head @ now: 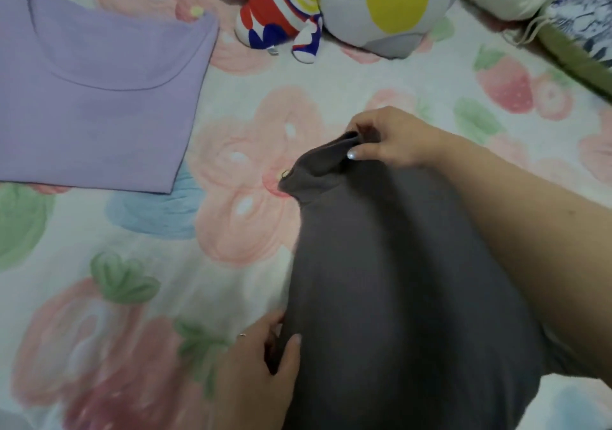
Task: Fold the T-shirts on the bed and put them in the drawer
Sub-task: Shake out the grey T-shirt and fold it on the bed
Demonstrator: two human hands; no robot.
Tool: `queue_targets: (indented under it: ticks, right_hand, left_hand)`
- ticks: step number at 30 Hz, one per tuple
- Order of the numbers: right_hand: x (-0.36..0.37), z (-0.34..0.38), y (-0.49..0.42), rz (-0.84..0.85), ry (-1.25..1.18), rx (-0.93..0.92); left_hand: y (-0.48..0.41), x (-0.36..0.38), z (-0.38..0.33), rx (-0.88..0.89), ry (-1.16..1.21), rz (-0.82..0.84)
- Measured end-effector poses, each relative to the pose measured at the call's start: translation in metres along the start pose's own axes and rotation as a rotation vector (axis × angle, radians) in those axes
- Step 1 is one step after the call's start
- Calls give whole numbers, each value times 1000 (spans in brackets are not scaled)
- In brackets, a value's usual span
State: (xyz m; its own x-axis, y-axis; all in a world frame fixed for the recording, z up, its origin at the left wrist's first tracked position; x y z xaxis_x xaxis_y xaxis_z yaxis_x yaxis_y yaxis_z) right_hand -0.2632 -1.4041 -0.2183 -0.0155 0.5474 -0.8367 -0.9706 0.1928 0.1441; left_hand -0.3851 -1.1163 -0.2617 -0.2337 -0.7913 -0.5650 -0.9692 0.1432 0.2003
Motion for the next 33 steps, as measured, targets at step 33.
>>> queue_targets:
  ticks: [33]
  right_hand:
    - [38,-137,218,-630,6,1097]
  left_hand:
    - [-153,209,-177,1037,-571,361]
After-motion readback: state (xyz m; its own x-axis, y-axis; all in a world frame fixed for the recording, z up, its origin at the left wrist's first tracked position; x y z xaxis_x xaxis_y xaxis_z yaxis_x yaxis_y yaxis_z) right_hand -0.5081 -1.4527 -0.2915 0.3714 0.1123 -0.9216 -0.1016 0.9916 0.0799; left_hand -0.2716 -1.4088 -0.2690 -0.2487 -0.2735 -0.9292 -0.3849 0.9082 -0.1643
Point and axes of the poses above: each hand's wrist, its own y-axis away from the middle knuckle, its own x-axis out of the palm, z = x × y, the point moved 1 cm from there along -y, towards the middle knuckle, and after that the axes turned 15 degrees about -z, right-handed, at the moved point
